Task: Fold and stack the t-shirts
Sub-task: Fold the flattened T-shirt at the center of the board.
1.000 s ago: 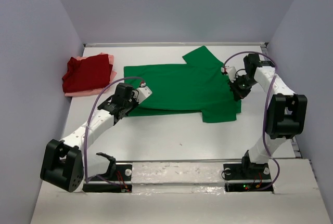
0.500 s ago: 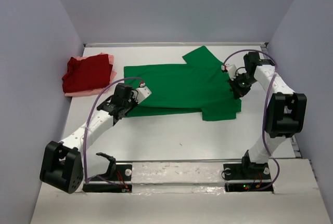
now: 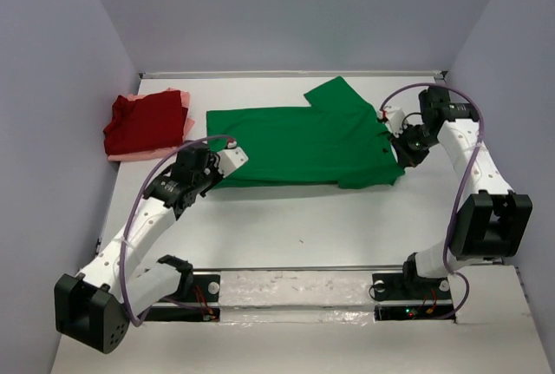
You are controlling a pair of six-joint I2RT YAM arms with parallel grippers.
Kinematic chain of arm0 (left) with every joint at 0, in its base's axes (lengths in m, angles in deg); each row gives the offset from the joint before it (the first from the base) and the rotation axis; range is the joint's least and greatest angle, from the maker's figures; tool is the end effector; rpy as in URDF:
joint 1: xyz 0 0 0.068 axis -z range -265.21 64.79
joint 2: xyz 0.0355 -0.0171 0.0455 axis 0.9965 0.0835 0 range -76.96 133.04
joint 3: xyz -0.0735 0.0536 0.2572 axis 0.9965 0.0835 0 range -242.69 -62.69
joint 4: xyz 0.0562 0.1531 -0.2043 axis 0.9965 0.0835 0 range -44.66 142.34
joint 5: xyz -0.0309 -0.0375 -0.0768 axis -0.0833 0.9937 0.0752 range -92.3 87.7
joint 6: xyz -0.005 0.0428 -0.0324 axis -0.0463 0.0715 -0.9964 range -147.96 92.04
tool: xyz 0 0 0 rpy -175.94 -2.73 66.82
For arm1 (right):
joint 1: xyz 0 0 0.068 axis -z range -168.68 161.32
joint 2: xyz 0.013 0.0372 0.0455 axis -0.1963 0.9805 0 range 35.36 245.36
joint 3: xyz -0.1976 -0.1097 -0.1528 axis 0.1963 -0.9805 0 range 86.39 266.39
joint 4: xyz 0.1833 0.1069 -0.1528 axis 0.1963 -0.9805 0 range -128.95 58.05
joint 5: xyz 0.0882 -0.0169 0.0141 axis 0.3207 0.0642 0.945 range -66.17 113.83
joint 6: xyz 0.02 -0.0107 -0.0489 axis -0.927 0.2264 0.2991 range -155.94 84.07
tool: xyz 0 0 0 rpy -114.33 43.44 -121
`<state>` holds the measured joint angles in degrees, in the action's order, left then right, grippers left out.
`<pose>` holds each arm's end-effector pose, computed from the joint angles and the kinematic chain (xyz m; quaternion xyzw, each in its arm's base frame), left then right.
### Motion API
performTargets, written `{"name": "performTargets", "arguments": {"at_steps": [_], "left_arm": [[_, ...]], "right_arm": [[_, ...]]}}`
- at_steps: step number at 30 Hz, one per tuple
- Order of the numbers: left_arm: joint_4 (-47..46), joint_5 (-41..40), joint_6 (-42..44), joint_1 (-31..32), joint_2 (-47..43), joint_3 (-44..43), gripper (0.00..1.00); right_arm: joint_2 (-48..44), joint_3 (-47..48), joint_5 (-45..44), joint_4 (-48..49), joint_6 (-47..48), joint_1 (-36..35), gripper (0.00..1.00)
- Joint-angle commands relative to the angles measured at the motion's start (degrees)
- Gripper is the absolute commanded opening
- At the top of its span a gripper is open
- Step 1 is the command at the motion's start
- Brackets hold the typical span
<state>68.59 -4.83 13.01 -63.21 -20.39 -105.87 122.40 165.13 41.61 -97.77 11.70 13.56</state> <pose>0.1996 -0.0789 0.2700 0.4581 0.7670 0.0934 0.4395 0.2873 -0.0003 0.2973 -0.3973 0.8945 0.0813 0.1882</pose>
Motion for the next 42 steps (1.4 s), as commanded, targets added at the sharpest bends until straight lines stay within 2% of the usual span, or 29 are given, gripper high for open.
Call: {"name": "performTargets", "arguments": {"at_steps": [1,9,20,42], "left_arm": [[6.1,1.99,2.35,-0.38,-2.78,-1.39,0.0],[12.78,9.46,5.69,-0.38,-4.28,0.29,0.0],[11.91,12.89,7.98,-0.29,0.28,4.07,0.0],[5.15,10.0,8.95,-0.38,10.48,4.51,0.0]], "right_arm": [[-3.19,-0.52,-0.64,-3.87,0.7,0.4,0.0],[-4.69,-3.33,-1.87,-5.89,1.05,0.4,0.0],[-0.75,-3.95,0.58,-4.67,-0.35,0.4,0.0],[10.86,1.77,-0.38,1.05,-2.99,0.4,0.0]]}}
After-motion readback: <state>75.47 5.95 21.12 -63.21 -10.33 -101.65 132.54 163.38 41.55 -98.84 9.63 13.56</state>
